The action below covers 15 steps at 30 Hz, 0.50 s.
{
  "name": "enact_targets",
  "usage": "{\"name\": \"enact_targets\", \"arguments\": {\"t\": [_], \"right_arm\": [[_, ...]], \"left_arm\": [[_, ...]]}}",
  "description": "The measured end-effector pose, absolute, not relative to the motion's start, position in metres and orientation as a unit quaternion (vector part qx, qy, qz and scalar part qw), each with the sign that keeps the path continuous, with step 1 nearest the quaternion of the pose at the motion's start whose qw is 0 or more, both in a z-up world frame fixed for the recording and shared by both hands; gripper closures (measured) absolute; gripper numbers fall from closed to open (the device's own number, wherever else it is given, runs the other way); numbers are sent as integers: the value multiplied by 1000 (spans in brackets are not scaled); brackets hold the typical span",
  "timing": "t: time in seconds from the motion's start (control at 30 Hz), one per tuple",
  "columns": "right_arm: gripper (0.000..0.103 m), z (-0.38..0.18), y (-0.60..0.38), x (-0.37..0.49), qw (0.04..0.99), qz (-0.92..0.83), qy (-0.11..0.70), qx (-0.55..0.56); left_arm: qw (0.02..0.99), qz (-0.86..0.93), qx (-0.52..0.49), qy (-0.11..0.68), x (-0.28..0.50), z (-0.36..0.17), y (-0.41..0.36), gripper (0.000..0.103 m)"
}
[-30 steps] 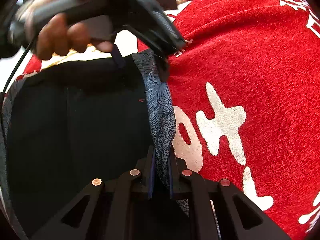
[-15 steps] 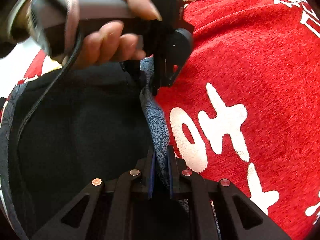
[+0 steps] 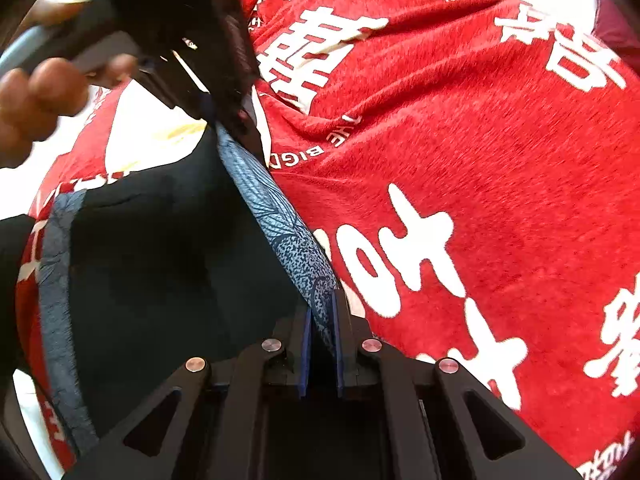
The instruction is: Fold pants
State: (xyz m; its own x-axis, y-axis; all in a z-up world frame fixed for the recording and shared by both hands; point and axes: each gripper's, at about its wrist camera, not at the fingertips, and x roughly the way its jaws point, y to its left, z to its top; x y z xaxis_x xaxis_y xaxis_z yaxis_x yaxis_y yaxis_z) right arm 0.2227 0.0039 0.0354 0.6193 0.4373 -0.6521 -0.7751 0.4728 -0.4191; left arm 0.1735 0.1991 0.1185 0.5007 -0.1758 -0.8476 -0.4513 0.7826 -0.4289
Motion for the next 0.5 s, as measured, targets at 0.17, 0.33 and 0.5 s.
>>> {"name": "enact_targets", "arguments": {"t": [0.17,0.33,0.5], "right_arm": [[93,43,-3,169,832,356,214,-368],[93,24,6,104,816,352,209,-408],[93,-18,27,73,793,371,253,-413]], "left_arm": [[824,71,-330,454,104,121,192,94],[814,58,-361,452,44,86,204,94],[779,70,-389,487,18,27,224,94]]}}
